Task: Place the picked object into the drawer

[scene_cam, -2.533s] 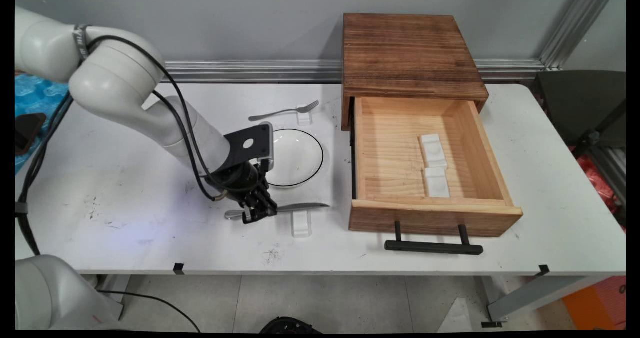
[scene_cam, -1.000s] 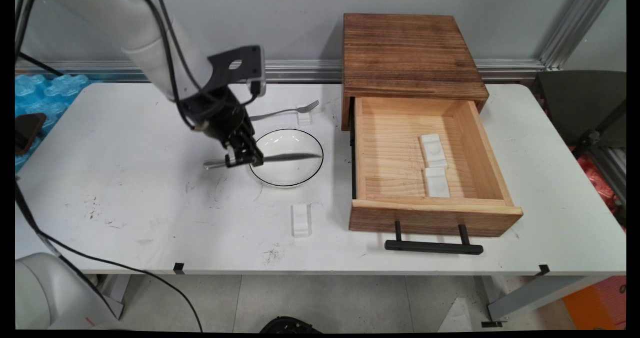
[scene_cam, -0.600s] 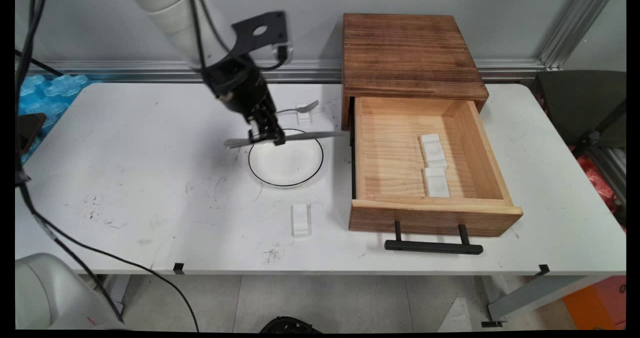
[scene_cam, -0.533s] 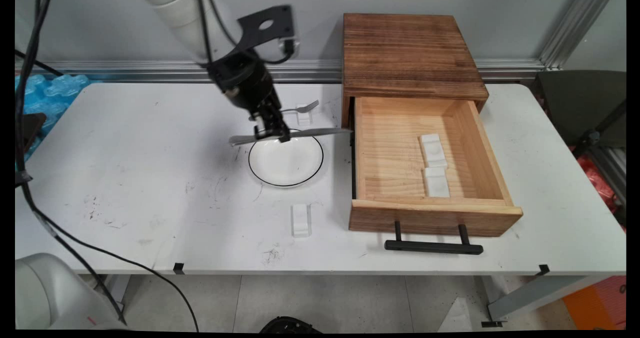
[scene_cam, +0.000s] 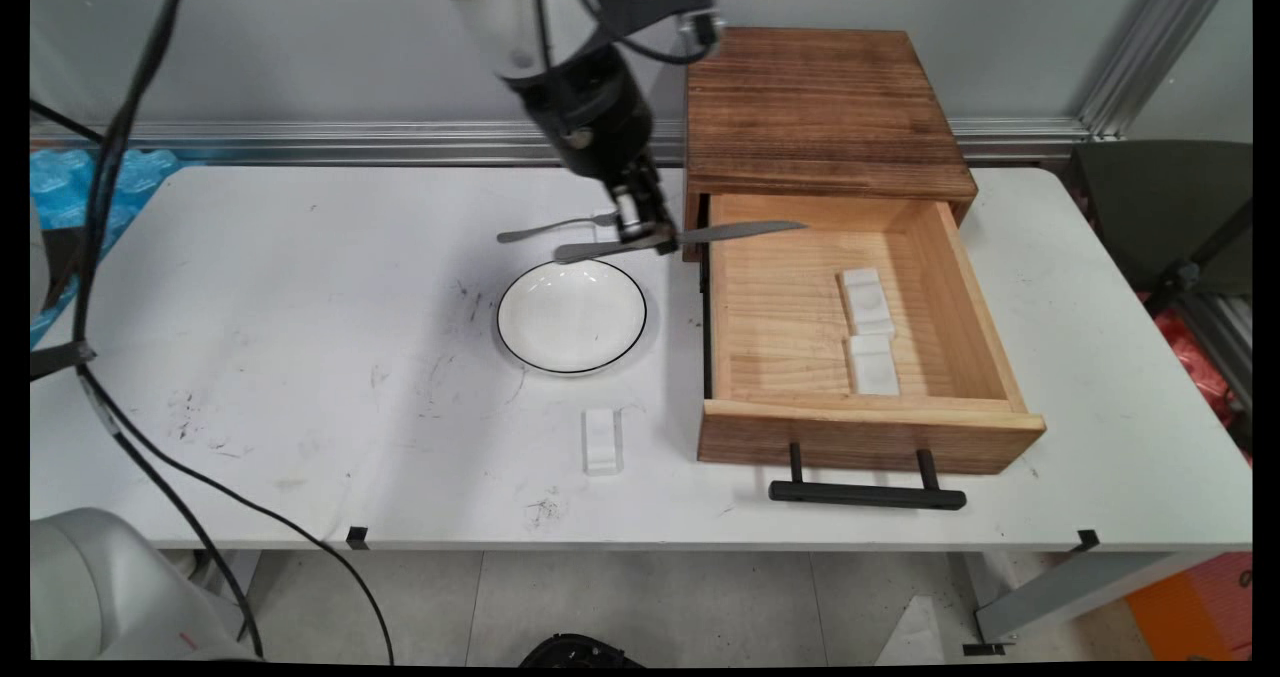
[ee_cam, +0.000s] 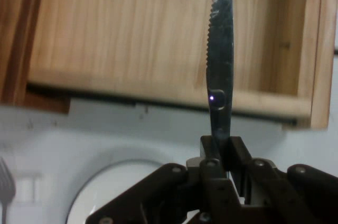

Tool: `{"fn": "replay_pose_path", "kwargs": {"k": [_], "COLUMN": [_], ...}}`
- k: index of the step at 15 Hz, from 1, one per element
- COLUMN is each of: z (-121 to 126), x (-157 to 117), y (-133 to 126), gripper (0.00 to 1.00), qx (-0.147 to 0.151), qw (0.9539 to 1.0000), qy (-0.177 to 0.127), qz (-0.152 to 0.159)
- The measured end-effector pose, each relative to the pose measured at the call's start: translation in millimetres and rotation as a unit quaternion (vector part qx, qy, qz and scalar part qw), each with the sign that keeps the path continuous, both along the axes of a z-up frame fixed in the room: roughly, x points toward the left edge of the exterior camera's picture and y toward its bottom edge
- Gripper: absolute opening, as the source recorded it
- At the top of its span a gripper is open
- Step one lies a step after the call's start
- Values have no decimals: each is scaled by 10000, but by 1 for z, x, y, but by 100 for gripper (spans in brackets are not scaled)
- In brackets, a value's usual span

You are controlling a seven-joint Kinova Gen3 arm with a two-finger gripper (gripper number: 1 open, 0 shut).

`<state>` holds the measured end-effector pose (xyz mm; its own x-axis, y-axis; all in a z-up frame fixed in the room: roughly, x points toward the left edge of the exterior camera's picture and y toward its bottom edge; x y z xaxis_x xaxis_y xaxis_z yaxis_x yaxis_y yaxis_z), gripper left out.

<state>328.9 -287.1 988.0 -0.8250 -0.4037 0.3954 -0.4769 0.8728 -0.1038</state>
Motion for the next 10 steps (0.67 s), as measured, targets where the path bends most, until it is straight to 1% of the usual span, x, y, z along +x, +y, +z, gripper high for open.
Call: {"fn": "replay_pose_path", "kwargs": {"k": [5,10], "z": [1,-13], "x": [-44,-79], "y": [-20,-36], "gripper": [0,0], "qx": [-100,-219], "qw": [9998,9990], "qy": [153,225], "qz": [-113,-323]}}
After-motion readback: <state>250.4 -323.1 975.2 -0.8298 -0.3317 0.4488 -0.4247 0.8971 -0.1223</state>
